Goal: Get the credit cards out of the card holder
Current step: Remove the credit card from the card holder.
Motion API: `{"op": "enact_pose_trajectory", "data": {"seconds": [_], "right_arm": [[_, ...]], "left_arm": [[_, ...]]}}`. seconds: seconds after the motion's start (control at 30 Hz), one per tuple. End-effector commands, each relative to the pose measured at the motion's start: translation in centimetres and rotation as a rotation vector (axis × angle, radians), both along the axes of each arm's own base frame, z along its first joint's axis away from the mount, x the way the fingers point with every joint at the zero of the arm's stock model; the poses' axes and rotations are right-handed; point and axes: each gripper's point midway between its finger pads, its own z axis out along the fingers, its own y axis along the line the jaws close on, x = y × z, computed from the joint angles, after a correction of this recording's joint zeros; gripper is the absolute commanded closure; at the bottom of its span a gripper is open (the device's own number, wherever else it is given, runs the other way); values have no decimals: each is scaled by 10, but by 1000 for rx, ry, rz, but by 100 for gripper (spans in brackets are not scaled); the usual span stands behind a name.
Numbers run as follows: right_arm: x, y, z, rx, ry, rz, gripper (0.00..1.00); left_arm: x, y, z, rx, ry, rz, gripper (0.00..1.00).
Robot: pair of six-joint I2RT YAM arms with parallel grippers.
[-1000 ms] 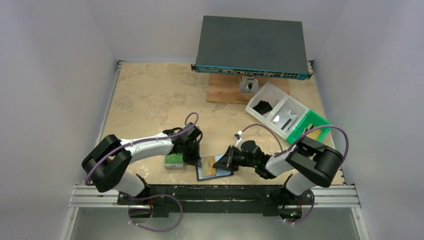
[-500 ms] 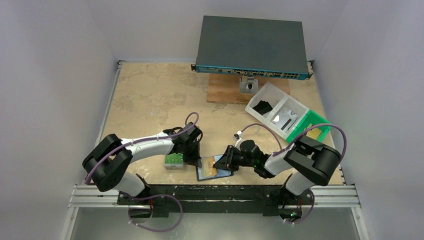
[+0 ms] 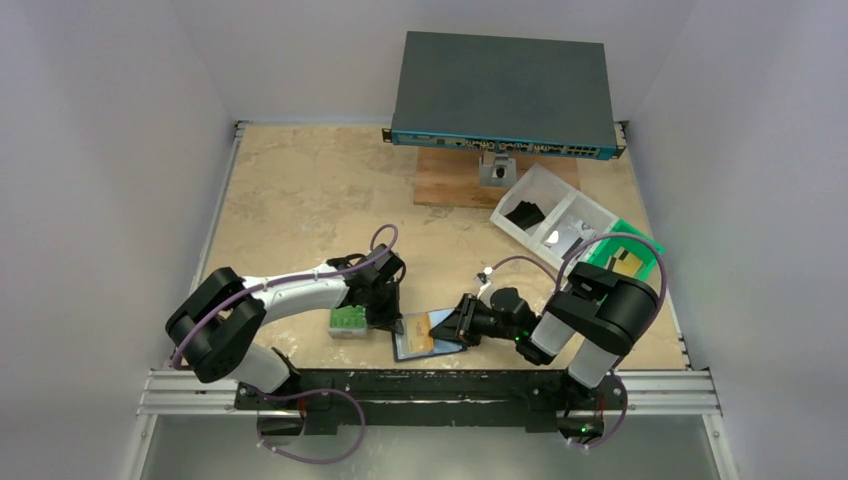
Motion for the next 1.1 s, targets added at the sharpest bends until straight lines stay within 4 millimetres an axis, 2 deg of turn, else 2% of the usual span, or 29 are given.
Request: {"op": "enact_pose_trajectory", "data": {"seconds": [0.0,0.1,0.37,0.43,0.53,0.57,1.07], "right_arm": [[0,4,13,66,-13,6,82],[0,6,14,75,-15,19,86],[-2,9,11,89,-5,35,86],[-2,10,12,93,-7,38,89],[-2,10,12,95,-6,35,100],[-1,9,13,94,-7,31,100],[1,-34,-14,-129,-11,-61,100]], "left_arm": [[-11,38,-29,184,27,-3,100],[-12,39,-29,186,29,-4,100],[-10,38,-27,185,25,-8,100],[-11,38,-28,187,26,-11,100],[-10,39,-28,193,26,-9,100],[-11,41,-28,199,27,-6,100],[-13,47,-32,241,45,-7,100]]}}
